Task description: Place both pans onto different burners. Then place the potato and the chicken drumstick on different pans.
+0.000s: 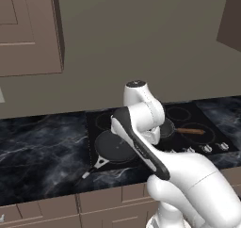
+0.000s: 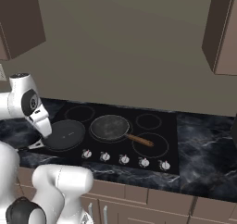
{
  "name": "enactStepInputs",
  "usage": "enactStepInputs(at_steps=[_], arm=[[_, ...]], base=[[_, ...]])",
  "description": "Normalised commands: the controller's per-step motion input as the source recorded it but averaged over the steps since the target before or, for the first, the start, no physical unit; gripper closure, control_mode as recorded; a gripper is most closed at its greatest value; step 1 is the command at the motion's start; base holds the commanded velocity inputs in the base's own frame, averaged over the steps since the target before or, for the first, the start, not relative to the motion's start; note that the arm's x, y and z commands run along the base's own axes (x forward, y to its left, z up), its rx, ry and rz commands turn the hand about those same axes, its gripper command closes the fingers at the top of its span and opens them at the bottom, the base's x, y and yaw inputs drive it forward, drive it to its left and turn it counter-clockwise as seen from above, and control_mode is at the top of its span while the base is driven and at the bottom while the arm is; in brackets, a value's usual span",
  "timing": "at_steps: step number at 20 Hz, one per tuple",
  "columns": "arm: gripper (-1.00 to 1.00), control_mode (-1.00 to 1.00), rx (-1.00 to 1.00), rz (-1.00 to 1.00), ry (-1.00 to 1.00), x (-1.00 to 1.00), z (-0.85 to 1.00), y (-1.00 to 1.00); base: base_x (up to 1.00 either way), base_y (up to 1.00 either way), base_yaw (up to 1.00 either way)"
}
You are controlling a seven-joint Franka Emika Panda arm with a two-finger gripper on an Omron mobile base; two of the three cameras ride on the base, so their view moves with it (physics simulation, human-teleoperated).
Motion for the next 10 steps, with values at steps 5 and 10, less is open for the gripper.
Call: enactStepInputs(at_steps=[5, 10], arm=[[-1.0, -1.0, 0.0, 0.18, 0.0, -0.3, 0.09, -0.64], [-1.0, -1.0, 0.0, 0.19, 0.0, -0.36, 0.09, -0.46]], base=[[0.0, 0.0, 0.0], [0.0, 0.0, 0.0]])
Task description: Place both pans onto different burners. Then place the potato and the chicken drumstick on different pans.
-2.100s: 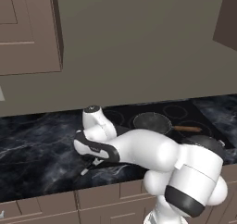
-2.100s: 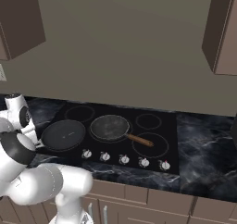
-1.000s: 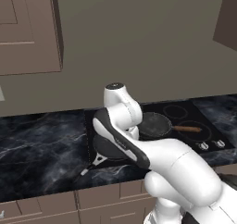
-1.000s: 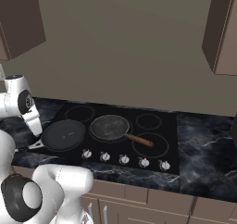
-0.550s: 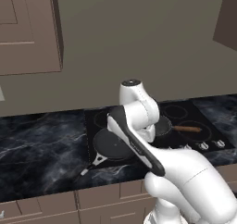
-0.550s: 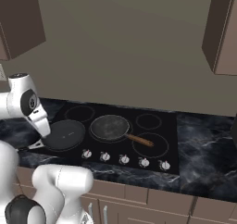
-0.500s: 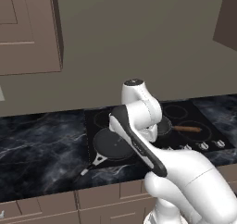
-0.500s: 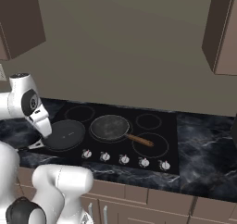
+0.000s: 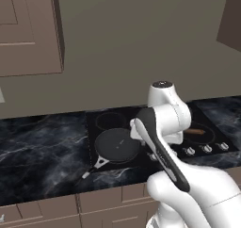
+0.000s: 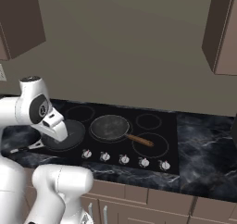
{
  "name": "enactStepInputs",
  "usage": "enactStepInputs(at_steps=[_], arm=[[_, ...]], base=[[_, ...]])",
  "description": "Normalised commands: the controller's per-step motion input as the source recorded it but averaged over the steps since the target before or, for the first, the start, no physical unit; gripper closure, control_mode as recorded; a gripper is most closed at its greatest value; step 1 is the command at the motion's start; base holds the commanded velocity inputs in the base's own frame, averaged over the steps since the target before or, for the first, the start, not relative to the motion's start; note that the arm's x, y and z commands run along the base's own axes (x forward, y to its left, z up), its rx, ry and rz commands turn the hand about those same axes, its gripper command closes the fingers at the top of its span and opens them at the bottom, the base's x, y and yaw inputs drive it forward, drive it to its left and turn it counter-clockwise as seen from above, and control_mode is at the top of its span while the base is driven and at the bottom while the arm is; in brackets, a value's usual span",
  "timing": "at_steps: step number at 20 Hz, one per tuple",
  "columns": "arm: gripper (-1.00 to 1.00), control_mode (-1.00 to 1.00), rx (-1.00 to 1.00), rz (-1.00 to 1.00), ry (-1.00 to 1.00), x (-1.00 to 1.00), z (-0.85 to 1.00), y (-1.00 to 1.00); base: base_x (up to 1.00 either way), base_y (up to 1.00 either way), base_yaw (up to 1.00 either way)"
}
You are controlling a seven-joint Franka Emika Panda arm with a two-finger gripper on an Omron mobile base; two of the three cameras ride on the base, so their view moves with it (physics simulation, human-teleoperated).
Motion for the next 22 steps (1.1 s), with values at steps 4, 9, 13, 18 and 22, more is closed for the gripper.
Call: enactStepInputs(at_steps=[4, 9, 13, 18, 22], arm=[[-1.0, -1.0, 0.0, 0.16, 0.0, -0.26, 0.24, -0.32], [-1.0, -1.0, 0.0, 0.11, 0.0, -0.17, 0.35, -0.23], [-1.0, -1.0, 0.0, 0.08, 0.0, -0.07, 0.28, -0.13], [-1.0, -1.0, 0.0, 0.08, 0.02, -0.06, 0.23, -0.11], [-1.0, -1.0, 0.0, 0.1, 0.01, -0.13, 0.12, -0.17]], base=[[0.0, 0.0, 0.0], [0.0, 0.0, 0.0], [0.0, 0.0, 0.0], [0.0, 0.0, 0.0], [0.0, 0.0, 0.0]])
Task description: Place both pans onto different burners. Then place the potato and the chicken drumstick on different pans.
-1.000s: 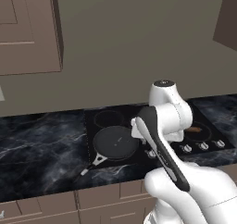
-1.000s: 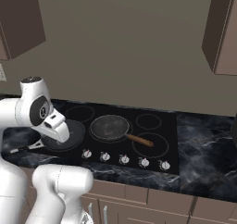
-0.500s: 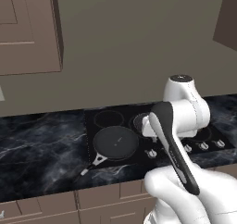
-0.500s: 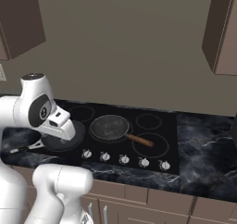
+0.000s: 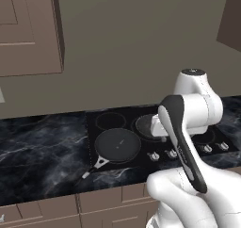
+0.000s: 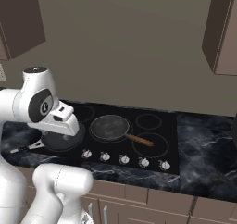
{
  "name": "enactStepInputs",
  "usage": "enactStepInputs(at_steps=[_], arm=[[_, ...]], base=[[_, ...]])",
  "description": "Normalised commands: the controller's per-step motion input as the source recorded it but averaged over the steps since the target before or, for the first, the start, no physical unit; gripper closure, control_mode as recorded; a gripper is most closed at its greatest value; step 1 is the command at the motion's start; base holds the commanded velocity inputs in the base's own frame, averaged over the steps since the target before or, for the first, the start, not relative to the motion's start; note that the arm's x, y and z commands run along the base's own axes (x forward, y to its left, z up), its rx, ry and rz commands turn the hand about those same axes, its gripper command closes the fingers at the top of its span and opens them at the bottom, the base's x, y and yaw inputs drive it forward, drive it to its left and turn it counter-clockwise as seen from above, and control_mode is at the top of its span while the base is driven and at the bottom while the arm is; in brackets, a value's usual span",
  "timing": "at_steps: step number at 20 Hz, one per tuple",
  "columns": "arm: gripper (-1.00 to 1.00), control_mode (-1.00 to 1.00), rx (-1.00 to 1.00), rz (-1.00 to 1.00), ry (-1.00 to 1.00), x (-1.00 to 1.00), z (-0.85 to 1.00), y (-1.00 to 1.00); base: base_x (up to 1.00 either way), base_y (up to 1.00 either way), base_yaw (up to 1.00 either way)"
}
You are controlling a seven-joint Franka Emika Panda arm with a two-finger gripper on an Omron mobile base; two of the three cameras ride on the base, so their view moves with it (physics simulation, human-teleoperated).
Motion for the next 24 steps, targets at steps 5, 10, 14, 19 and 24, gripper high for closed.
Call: enactStepInputs(at_steps=[5, 10, 14, 19, 24], arm=[[-1.0, -1.0, 0.0, 0.08, 0.0, -0.21, 0.0, -0.13], [-1.0, -1.0, 0.0, 0.01, 0.0, -0.11, 0.0, 0.0], [-1.0, 1.0, 0.0, 0.0, 0.0, -0.01, 0.0, 0.0], [-1.0, 1.0, 0.0, 0.0, 0.0, 0.0, 0.0, 0.0], [-1.0, 1.0, 0.0, 0.0, 0.0, 0.0, 0.0, 0.0]], base=[[0.0, 0.0, 0.0], [0.0, 0.0, 0.0], [-0.09, 0.02, 0.0], [-0.18, 0.39, 0.0], [-0.25, 0.87, -0.03]])
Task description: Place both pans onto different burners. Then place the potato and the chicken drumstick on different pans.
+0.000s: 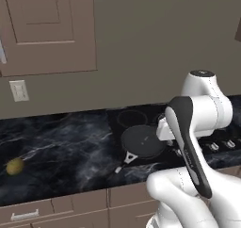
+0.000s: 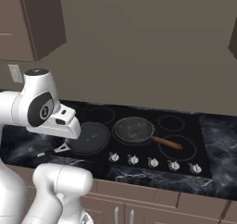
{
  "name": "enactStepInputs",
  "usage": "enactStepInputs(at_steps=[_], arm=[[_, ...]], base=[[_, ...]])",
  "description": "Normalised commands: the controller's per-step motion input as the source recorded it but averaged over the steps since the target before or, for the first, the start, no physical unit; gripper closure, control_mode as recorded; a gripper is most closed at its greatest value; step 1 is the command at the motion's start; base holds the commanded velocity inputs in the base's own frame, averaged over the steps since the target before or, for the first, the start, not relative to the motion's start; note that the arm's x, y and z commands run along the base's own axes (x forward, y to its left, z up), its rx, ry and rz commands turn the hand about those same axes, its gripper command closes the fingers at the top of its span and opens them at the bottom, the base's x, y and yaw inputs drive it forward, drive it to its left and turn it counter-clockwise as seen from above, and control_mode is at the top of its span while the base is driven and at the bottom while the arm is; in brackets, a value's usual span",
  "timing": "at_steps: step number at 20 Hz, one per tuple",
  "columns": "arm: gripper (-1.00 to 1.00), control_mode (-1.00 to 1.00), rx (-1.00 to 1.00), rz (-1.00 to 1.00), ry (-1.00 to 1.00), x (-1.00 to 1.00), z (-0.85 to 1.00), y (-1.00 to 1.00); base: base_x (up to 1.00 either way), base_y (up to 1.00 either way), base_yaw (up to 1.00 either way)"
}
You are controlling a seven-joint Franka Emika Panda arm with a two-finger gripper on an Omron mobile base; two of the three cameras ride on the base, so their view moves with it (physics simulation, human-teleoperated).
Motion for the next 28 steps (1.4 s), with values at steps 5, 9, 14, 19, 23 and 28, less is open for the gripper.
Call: enactStepInputs(at_steps=[5, 9, 14, 19, 23, 28], arm=[[-1.0, 1.0, 0.0, 0.0, 0.0, 0.0, 0.0, 0.0], [-1.0, 1.0, 0.0, 0.0, 0.0, 0.0, 0.0, 0.0], [-1.0, 1.0, 0.0, 0.0, 0.0, 0.0, 0.0, 0.0], [-1.0, 1.0, 0.0, 0.0, 0.0, 0.0, 0.0, 0.0], [-1.0, 1.0, 0.0, 0.0, 0.0, 0.0, 0.0, 0.0], [-1.0, 1.0, 0.0, 0.0, 0.0, 0.0, 0.0, 0.0]], base=[[-0.15, 0.86, -0.01], [-0.06, 0.39, 0.0], [0.0, 0.45, 0.0], [0.0, 0.42, 0.0], [0.0, 0.24, 0.0], [0.02, 0.33, 0.0]])
